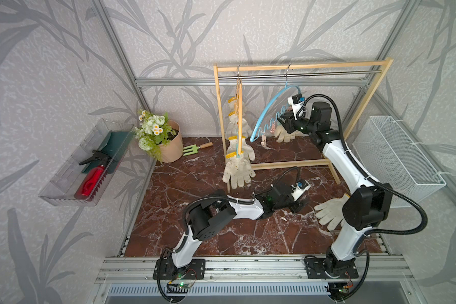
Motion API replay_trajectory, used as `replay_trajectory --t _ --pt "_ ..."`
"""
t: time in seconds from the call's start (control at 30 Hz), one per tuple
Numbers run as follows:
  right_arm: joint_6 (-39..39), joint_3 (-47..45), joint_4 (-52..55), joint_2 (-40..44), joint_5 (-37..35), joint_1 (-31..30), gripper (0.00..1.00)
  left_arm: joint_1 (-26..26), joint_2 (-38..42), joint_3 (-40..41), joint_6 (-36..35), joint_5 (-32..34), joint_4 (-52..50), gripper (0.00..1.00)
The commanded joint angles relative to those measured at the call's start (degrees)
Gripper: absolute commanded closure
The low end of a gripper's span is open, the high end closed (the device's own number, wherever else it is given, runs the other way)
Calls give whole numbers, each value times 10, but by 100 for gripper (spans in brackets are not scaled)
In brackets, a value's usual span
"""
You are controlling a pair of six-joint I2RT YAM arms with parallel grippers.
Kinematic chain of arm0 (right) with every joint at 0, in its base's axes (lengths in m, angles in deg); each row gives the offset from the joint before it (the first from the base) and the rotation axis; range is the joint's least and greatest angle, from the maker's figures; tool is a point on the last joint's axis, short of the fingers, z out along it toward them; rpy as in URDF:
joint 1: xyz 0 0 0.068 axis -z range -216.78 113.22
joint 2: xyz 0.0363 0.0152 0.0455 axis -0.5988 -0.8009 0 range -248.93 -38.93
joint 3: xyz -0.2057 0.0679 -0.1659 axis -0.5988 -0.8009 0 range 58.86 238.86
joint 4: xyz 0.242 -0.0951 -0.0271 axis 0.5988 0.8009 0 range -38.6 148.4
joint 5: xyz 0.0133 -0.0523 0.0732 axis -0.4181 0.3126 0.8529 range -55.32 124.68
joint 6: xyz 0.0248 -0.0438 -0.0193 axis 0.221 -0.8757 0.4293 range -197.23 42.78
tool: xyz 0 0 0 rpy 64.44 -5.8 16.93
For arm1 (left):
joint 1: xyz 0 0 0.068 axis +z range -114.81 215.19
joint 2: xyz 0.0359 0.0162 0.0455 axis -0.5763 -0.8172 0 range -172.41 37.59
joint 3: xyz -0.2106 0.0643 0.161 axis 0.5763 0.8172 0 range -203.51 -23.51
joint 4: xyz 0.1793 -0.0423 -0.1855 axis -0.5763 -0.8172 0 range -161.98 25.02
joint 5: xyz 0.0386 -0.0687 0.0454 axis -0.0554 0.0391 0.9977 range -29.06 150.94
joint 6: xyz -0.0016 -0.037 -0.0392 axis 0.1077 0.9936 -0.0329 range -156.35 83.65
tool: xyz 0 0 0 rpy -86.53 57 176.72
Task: Clip the gloves onto a hanger to dry
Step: Move the glove to the center of the board.
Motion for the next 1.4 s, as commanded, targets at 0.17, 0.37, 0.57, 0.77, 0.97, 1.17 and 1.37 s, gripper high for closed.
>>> replay_trajectory --t 0.17,0.37,0.57,0.77,0.97,1.17,1.37 --pt "16 -10 -38 35 7 -2 74 -36 -83 -126 -42 -17 -75 41" --pt "21 -14 -41 36 8 -2 74 -51 -144 -205 -73 -18 -161 40" --pt "26 -16 -44 35 9 -2 74 -68 -189 -268 -94 -12 -239 38" --pt "31 -18 -47 33 13 -2 74 -78 -227 -327 -115 5 -335 62" --pt "35 -19 -50 33 14 -2 74 -78 -207 -307 -121 52 -344 100" --pt "35 -19 -50 36 13 -2 74 -68 -82 -104 -122 140 -242 100" --pt "36 -22 -52 39 13 -2 74 -49 66 117 -87 210 -202 100"
